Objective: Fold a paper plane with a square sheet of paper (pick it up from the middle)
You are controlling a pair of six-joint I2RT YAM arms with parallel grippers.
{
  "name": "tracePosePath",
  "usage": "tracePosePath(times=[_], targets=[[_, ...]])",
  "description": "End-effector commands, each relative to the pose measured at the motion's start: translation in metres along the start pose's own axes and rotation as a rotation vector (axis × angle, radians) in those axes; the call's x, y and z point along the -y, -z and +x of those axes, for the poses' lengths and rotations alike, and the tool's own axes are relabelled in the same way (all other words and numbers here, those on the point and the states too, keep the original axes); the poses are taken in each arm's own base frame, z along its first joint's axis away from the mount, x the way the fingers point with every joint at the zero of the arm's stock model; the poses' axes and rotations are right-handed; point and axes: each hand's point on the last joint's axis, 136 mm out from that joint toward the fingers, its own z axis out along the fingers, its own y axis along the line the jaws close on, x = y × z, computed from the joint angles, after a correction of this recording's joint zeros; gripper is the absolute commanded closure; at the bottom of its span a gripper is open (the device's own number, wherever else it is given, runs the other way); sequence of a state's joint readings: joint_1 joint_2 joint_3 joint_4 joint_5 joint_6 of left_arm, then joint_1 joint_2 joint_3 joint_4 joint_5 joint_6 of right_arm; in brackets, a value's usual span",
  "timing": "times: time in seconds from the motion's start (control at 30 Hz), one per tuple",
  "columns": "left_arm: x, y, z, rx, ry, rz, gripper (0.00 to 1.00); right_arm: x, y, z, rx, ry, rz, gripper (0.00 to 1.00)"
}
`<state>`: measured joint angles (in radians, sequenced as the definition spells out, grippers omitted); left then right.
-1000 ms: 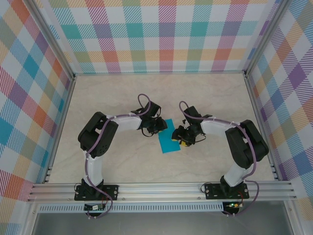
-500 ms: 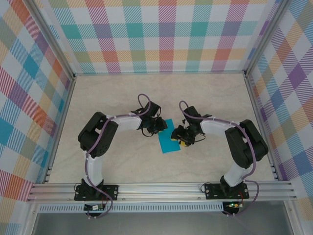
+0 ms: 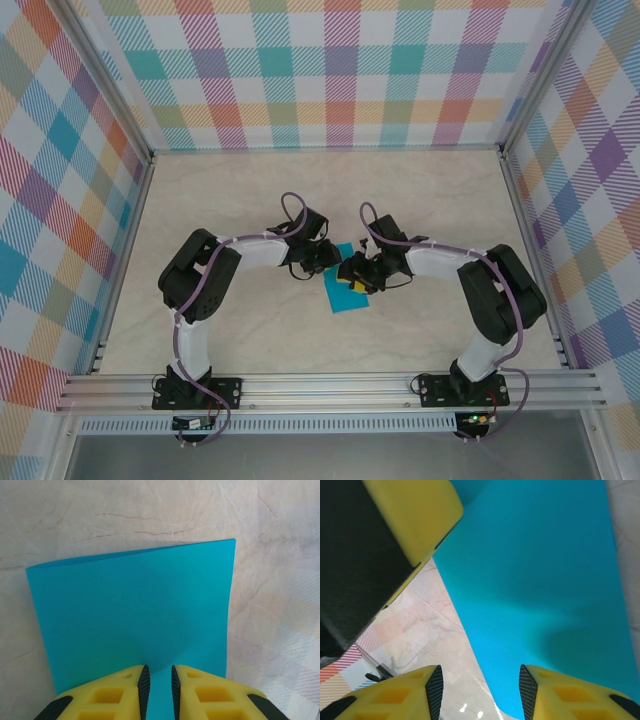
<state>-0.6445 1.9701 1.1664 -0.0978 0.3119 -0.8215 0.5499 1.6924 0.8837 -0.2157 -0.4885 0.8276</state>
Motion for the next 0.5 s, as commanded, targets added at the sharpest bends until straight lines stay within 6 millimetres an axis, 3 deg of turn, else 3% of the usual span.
tracePosePath(times=[0.0, 0.13, 0.47], targets=[[-0.032, -0.002, 0.018, -0.050, 0.029, -0.099, 0.78, 0.002, -0.001, 0.003, -0.012, -0.013, -0.010, 0.54], [-0.031, -0.001, 0.017, -0.052, 0.029, -0.093, 0.78, 0.014, 0.011, 0.003, 0.032, -0.026, 0.071, 0.54], [-0.026, -0.002, 0.013, -0.052, 0.022, -0.088, 0.78, 0.056, 0.026, 0.041, 0.040, -0.091, 0.208, 0.52]])
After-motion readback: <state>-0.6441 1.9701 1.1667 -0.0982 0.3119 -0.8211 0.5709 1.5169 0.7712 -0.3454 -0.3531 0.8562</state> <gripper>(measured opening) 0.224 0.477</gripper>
